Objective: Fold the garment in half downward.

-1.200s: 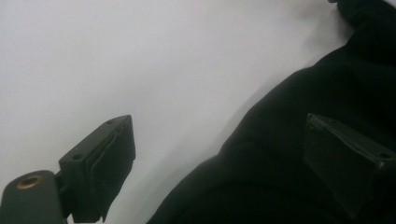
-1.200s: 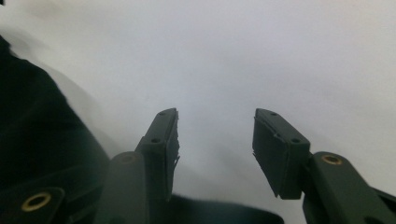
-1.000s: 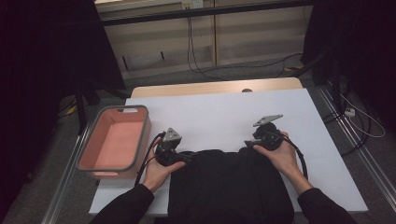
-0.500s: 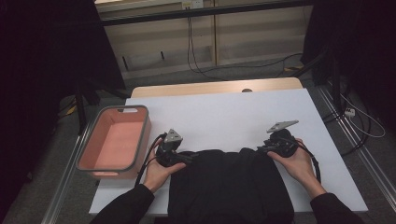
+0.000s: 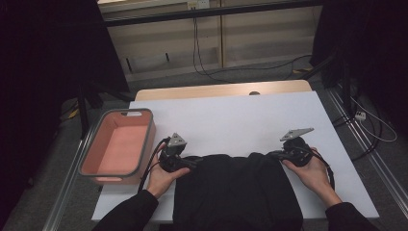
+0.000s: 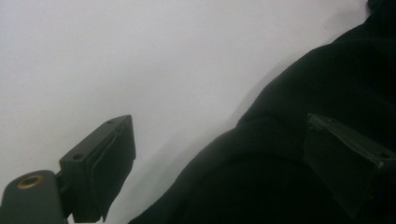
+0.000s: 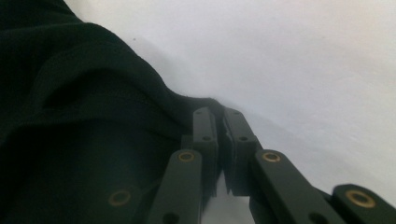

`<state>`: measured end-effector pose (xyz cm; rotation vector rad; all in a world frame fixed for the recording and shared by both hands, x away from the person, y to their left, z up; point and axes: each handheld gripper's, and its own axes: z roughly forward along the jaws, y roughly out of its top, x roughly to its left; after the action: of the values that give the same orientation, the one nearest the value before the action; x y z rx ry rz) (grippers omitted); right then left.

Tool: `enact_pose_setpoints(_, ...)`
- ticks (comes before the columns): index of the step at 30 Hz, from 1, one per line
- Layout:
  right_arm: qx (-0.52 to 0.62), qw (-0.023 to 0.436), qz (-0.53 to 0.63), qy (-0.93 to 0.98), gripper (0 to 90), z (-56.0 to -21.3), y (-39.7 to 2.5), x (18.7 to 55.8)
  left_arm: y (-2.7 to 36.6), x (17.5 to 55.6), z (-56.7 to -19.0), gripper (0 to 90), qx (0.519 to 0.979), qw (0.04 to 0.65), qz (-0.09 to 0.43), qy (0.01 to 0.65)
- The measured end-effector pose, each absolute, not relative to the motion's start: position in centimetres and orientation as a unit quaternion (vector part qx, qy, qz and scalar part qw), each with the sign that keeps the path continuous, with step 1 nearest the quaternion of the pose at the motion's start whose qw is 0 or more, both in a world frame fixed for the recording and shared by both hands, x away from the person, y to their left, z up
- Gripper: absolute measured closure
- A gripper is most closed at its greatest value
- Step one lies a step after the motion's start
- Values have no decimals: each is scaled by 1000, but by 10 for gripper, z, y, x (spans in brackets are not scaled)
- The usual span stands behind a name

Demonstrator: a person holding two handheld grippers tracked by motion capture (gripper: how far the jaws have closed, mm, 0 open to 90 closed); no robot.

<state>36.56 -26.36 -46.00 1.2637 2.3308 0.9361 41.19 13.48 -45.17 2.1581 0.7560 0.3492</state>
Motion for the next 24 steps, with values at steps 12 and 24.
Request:
enact_pose_setpoints(12,469,170,330,801,792,-462,-291,352,137,413,-452,109,853,400,142,305)
enact_pose_setpoints(24,481,197,376,767,606,-446,-295,364,140,417,-451,117,846,407,146,311)
